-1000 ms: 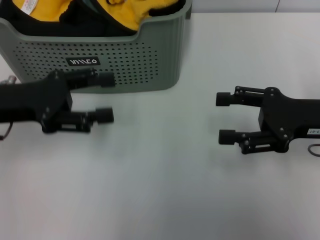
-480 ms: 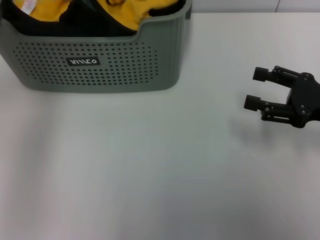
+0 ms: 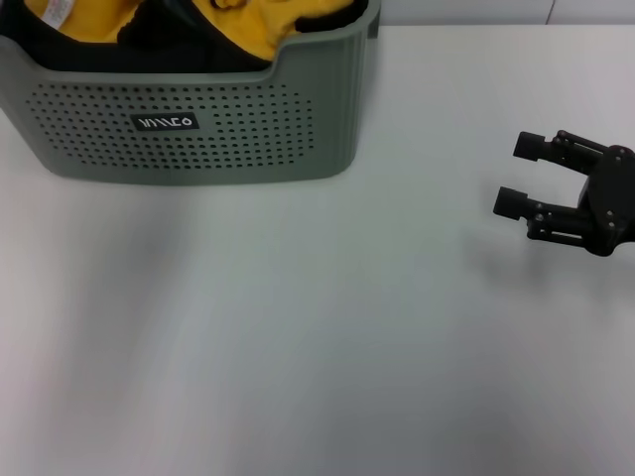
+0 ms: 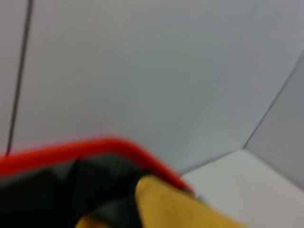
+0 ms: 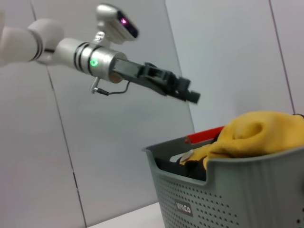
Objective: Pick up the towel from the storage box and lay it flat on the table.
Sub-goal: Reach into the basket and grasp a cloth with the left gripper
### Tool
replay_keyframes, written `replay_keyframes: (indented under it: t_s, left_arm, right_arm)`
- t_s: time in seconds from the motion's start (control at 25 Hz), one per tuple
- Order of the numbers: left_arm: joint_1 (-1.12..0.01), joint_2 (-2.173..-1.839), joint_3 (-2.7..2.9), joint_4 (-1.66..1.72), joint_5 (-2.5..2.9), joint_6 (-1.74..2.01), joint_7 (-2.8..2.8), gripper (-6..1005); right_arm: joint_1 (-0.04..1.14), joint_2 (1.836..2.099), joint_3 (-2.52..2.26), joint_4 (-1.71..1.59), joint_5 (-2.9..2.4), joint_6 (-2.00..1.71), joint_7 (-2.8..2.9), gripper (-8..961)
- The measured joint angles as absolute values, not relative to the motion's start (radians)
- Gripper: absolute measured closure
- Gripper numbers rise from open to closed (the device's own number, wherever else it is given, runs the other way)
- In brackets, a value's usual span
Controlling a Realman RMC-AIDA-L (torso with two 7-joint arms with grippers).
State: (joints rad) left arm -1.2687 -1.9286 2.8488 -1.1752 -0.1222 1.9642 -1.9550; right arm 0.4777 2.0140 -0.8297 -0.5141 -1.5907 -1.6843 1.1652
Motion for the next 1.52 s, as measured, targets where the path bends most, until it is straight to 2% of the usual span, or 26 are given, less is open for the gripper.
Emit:
replay_keyframes:
  t_s: [0.28,0.8,1.12,1.32,1.52]
  left_arm:
    - [-1.325,-1.922,2.849,-1.100,0.057,1.866,-2.077,256]
    - [-1.363,-1.955,2.849,-0.942,0.262,1.656,-2.134,313]
    - [-1.363,-1.956,2.849,-0.914,0.264,1.632,-2.140,347]
    - [-1.356,-1.942,2.849,-0.854,0.270,1.620,-2.140,369]
    - [-1.353,-1.937,2.849,-0.842,0.282,1.614,-2.125,476]
  right_arm:
    - [0.474,2.014,-0.830,-0.515,-1.591,-1.691,1.153,124]
    - [0.449,2.013,-0.830,-0.514,-1.591,-1.694,1.120,123]
    - [0.443,2.012,-0.829,-0.514,-1.591,-1.696,1.109,123]
    - [0.443,2.012,-0.828,-0.512,-1.591,-1.696,1.106,123]
    - [0.439,2.013,-0.818,-0.505,-1.591,-1.696,1.093,123]
